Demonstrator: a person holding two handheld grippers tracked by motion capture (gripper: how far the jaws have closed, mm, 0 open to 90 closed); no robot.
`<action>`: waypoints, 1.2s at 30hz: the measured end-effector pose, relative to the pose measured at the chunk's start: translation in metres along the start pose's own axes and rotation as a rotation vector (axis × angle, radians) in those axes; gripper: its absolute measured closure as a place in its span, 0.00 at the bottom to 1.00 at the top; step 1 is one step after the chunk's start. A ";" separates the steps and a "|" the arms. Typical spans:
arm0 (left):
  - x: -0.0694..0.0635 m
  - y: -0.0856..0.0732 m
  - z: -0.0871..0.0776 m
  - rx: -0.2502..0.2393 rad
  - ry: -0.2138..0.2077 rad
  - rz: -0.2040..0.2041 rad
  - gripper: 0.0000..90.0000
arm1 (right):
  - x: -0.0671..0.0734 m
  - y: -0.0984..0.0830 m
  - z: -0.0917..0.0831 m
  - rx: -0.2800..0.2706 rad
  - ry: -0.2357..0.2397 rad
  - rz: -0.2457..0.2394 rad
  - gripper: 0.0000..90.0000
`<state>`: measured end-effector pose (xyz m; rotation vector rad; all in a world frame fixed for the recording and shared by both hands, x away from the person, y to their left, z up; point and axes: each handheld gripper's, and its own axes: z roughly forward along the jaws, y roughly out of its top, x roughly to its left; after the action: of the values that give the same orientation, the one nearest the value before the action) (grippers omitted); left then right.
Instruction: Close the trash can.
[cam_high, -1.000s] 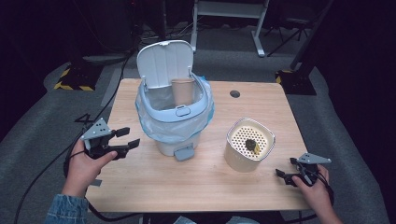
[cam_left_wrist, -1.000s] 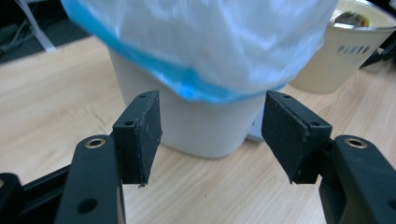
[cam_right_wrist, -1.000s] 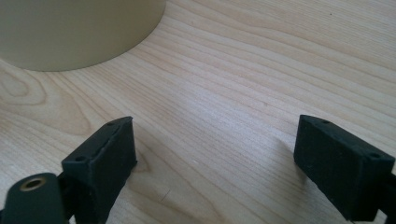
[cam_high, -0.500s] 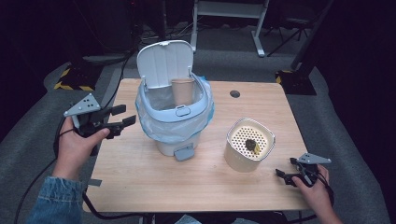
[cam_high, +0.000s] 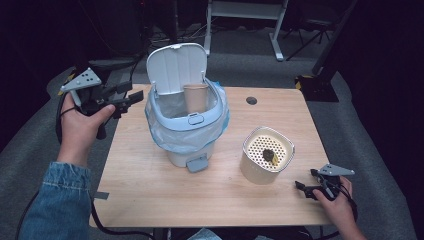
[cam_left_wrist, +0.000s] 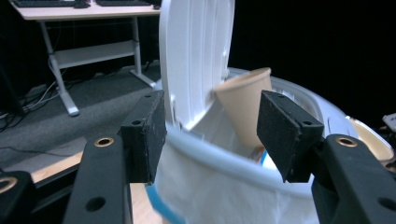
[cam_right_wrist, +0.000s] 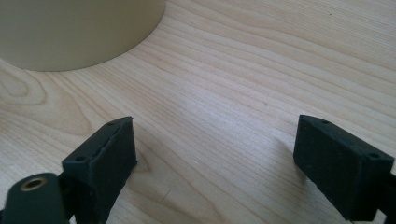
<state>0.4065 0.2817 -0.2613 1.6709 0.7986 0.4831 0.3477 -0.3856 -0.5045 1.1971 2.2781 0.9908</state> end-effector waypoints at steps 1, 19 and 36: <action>0.002 0.004 0.002 -0.008 -0.003 -0.003 0.47 | 0.000 0.000 0.000 0.000 0.000 0.000 0.14; 0.019 0.044 0.043 0.067 0.036 0.010 0.47 | 0.000 0.000 0.000 0.000 0.000 0.000 0.14; 0.001 0.059 0.046 0.048 -0.057 0.083 0.48 | 0.000 0.000 0.000 0.000 0.000 0.000 0.14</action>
<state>0.4535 0.2448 -0.2167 1.7600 0.7064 0.4744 0.3476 -0.3856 -0.5045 1.1967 2.2780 0.9908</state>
